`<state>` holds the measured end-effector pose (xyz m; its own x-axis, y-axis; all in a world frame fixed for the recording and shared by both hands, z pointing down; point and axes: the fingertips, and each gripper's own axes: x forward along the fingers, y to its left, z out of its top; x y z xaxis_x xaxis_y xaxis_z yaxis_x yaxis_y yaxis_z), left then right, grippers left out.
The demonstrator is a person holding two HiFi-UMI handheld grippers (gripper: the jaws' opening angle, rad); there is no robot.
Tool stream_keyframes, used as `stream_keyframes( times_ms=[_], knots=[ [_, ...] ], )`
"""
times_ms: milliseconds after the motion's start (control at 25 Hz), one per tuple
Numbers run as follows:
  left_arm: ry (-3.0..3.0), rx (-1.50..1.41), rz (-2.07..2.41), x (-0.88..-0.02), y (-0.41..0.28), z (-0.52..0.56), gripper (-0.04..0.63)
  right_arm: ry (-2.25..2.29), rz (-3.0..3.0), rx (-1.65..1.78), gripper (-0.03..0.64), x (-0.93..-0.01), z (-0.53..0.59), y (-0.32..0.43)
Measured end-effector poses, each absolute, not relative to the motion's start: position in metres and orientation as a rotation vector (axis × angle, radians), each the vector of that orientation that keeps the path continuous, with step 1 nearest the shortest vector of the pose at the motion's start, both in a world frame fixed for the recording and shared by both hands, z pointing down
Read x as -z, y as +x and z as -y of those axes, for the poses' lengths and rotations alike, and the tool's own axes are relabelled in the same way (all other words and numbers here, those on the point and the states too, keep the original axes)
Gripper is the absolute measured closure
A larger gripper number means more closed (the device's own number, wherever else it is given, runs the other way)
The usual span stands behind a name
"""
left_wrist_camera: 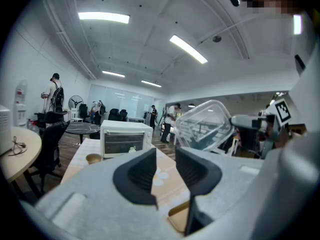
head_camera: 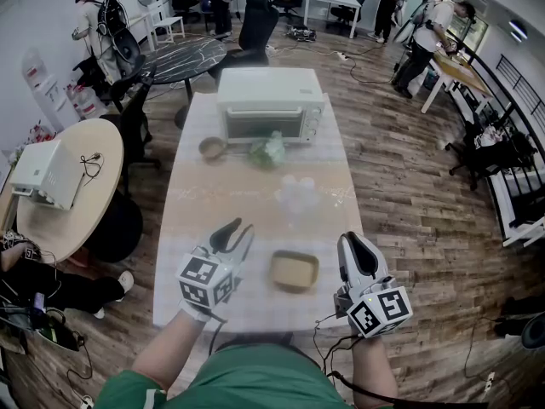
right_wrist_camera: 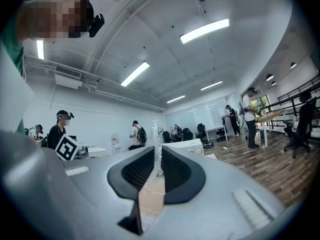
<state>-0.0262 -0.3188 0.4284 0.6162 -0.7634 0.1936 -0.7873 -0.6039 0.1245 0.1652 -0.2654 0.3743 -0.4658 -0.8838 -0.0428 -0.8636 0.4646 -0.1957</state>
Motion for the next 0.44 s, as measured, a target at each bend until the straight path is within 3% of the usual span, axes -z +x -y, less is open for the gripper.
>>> stream_keyframes(
  times_ms=[440],
  knots=[
    [2.640, -0.194, 1.282, -0.424, -0.016, 0.317, 0.479, -1.531, -2.559, 0.238, 0.574, -0.370, 0.263, 0.174]
  ],
)
